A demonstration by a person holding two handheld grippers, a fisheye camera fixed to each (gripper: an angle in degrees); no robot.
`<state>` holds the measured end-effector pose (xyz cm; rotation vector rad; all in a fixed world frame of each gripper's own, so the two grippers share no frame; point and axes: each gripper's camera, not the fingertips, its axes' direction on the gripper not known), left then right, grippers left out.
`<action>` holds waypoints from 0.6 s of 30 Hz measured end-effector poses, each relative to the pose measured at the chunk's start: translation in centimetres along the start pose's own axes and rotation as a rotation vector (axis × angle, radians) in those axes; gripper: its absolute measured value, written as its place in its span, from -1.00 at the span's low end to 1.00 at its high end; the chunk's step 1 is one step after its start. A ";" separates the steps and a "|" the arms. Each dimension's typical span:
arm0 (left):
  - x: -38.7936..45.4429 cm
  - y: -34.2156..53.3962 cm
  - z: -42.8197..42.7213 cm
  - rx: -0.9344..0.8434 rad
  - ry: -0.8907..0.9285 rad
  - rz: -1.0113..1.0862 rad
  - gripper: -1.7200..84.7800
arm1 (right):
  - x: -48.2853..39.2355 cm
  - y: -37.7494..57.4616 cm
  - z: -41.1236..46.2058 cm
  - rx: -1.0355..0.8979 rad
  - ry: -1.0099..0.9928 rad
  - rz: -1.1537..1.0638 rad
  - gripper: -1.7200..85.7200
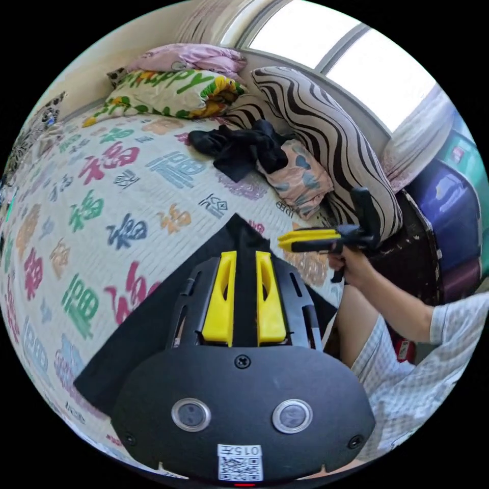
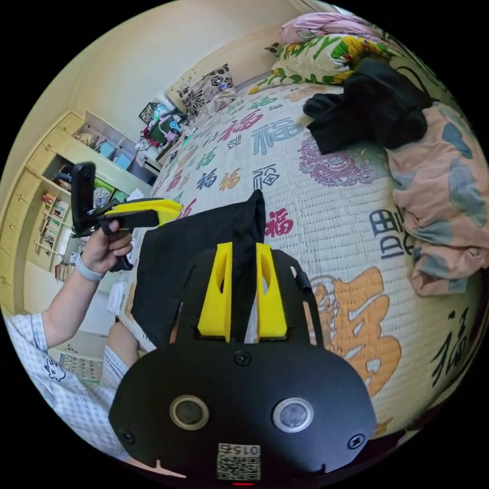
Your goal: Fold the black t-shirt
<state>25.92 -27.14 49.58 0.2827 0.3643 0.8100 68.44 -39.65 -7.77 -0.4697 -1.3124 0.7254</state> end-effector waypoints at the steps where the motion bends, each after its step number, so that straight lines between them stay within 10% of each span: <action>1: -0.4 -2.2 2.6 -0.044 0.026 -0.017 -0.82 | 0.3 -0.4 0.2 -0.002 -0.013 0.001 -0.78; 18: -3.5 -6.6 10.5 -0.083 -0.051 -0.101 -0.93 | 3.2 -5.6 2.4 -0.025 -0.217 0.040 -0.89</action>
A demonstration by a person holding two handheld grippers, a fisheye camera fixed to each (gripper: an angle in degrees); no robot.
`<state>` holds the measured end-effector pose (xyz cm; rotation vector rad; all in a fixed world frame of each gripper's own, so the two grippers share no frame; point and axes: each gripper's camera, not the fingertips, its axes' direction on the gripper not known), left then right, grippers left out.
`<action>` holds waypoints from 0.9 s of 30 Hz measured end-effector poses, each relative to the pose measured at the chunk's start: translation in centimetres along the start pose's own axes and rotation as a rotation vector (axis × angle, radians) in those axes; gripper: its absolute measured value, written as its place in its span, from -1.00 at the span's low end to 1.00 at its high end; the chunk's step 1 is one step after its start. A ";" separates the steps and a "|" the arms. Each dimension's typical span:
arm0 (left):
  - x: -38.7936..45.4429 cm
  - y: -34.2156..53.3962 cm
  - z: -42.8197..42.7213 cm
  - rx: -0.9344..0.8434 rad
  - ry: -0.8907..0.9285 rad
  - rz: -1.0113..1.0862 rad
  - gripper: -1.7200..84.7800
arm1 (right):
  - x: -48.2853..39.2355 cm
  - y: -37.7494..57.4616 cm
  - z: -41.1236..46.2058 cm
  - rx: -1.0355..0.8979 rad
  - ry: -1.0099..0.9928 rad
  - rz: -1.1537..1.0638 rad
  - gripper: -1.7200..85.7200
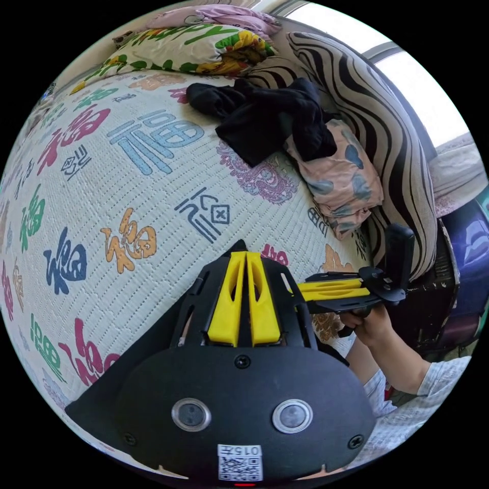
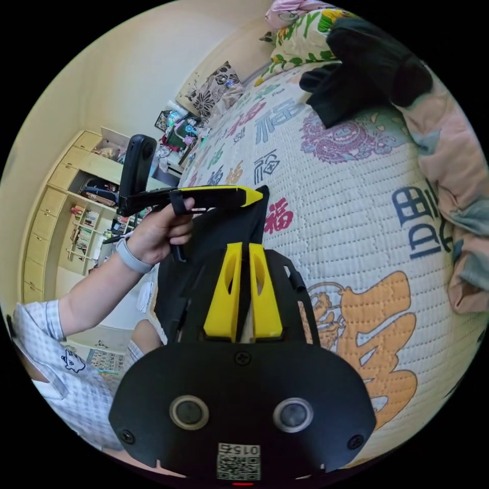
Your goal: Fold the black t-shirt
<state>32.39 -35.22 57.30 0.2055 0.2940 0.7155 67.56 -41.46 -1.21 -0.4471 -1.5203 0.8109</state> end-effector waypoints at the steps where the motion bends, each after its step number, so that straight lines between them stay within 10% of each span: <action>1: 0.1 0.0 -0.6 0.007 0.003 0.016 -0.90 | -0.2 -0.1 0.0 0.004 -0.001 -0.007 -0.87; 14: -1.0 5.1 -10.2 0.113 -0.057 0.075 -0.81 | -4.2 -0.5 3.6 -0.046 0.210 -0.045 -0.83; 27: -17.9 51.9 -36.5 0.547 -0.260 -0.708 -0.72 | -29.0 -7.6 21.8 -0.294 0.137 -0.611 -0.80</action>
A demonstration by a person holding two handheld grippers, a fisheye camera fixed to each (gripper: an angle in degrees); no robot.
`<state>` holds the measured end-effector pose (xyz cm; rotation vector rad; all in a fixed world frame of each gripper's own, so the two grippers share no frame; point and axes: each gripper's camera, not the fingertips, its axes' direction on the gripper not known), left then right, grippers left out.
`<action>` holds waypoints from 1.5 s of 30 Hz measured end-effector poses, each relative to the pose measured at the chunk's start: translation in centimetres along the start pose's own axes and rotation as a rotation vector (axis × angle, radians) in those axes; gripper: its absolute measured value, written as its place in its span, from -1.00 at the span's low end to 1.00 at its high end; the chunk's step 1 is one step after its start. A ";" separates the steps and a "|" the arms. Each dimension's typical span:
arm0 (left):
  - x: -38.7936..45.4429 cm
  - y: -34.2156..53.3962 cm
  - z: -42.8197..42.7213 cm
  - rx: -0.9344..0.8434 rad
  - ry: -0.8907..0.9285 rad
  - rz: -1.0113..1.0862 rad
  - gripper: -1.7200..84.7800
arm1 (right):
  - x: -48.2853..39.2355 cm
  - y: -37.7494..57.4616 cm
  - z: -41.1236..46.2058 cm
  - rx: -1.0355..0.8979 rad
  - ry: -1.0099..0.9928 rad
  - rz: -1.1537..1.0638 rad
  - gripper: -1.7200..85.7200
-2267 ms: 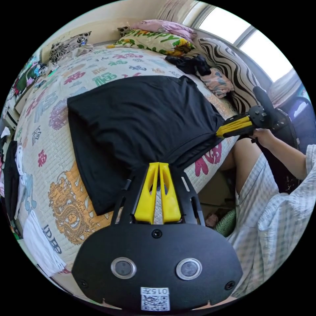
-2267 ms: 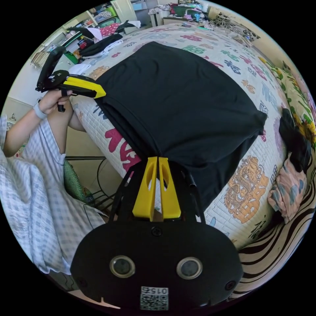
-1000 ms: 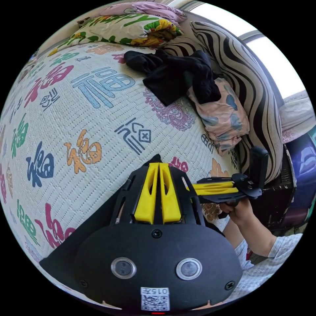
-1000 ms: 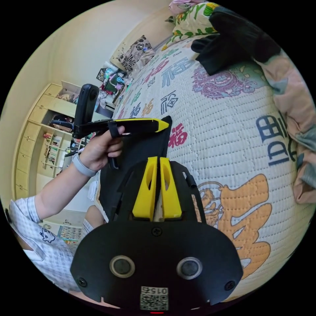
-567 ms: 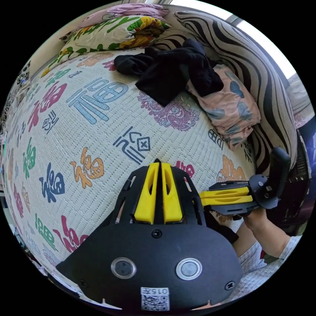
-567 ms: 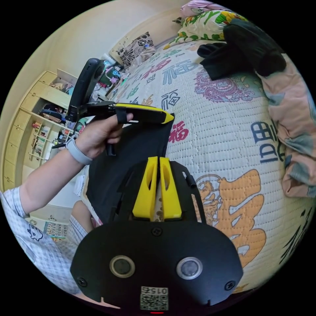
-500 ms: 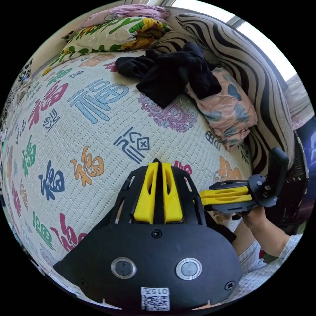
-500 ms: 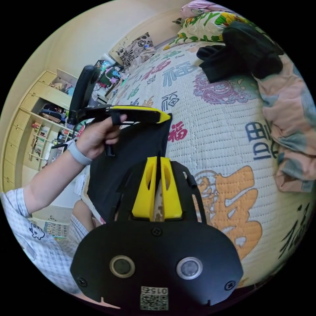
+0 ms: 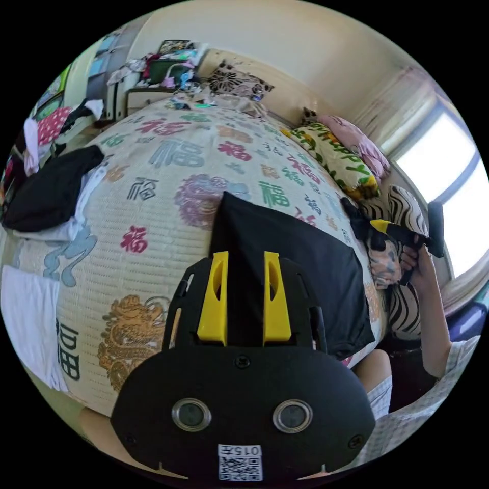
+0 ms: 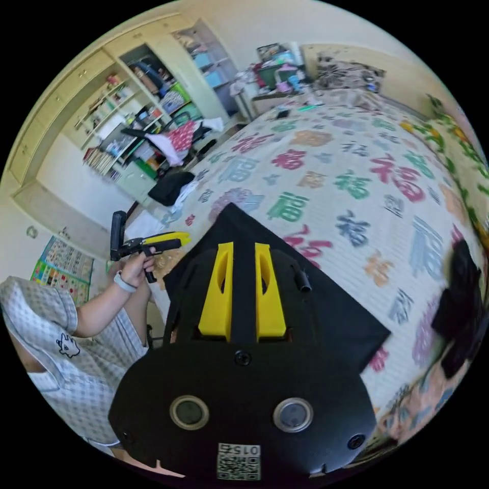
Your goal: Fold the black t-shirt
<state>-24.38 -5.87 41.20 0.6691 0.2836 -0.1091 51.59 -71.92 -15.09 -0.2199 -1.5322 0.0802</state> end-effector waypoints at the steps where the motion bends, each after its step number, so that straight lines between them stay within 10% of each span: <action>1: -1.0 -0.5 -0.6 0.015 0.013 -0.010 -0.71 | -0.9 -1.4 1.5 -0.024 -0.018 -0.022 -0.79; 18: -7.2 -7.1 -1.2 -0.062 0.230 -0.128 -0.94 | -8.8 -20.0 30.7 -0.495 0.236 -0.075 -0.96; 35: -5.5 8.1 -20.1 -0.112 0.029 -0.185 -0.69 | -7.8 -24.7 29.2 -0.579 -0.017 -0.391 -0.74; 45: -0.8 12.6 -19.3 -0.195 0.111 -0.180 -0.90 | -8.0 -26.0 30.5 -0.790 -0.004 -0.513 -0.84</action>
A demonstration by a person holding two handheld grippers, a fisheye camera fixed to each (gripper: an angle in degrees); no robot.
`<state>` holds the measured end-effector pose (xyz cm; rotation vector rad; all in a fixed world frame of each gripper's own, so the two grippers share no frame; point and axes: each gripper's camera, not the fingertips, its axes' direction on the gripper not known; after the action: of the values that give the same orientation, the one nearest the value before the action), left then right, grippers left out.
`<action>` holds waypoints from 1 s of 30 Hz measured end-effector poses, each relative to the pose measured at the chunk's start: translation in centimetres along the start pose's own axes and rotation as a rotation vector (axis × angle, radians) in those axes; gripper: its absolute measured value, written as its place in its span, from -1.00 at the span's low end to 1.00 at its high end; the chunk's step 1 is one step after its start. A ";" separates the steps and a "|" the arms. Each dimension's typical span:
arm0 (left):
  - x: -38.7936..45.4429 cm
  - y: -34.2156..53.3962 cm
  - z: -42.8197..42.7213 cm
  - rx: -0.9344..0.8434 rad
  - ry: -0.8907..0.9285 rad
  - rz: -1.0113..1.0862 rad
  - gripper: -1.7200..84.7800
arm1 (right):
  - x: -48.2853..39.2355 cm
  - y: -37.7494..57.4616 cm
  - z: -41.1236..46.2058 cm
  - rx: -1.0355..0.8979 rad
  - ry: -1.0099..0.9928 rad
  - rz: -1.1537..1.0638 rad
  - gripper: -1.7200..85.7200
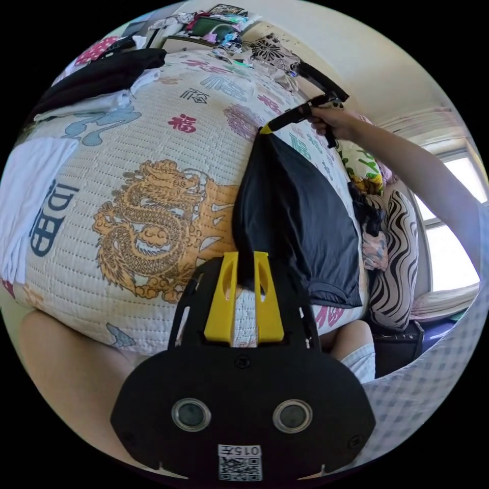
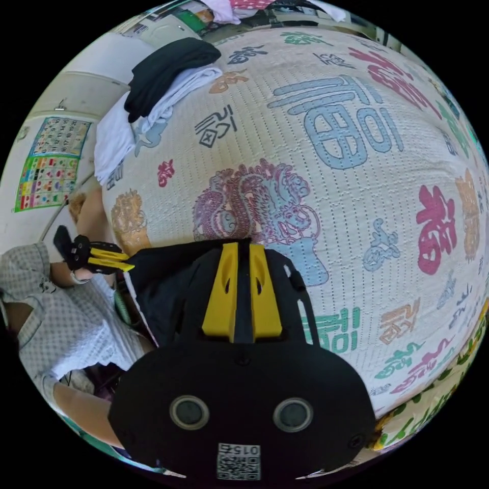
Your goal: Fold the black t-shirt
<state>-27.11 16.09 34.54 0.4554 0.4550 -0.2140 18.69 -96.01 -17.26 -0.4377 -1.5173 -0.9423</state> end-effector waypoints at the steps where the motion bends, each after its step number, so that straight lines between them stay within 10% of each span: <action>1: 0.2 0.7 -0.3 0.012 0.027 -0.018 -0.94 | 0.0 0.1 -0.2 -0.005 -0.033 -0.015 -0.86; 15: 22.1 13.4 -7.7 0.232 0.009 0.470 -0.98 | -0.6 20.8 -14.3 0.474 -0.145 -0.112 -0.97; 30: 49.6 27.0 13.9 0.067 0.012 0.993 -0.97 | 5.4 51.5 -13.2 0.702 -0.202 0.083 -0.97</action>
<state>29.65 28.46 32.57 0.6974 0.1919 0.7338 64.40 -76.71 2.70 -0.0830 -1.8782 -0.2612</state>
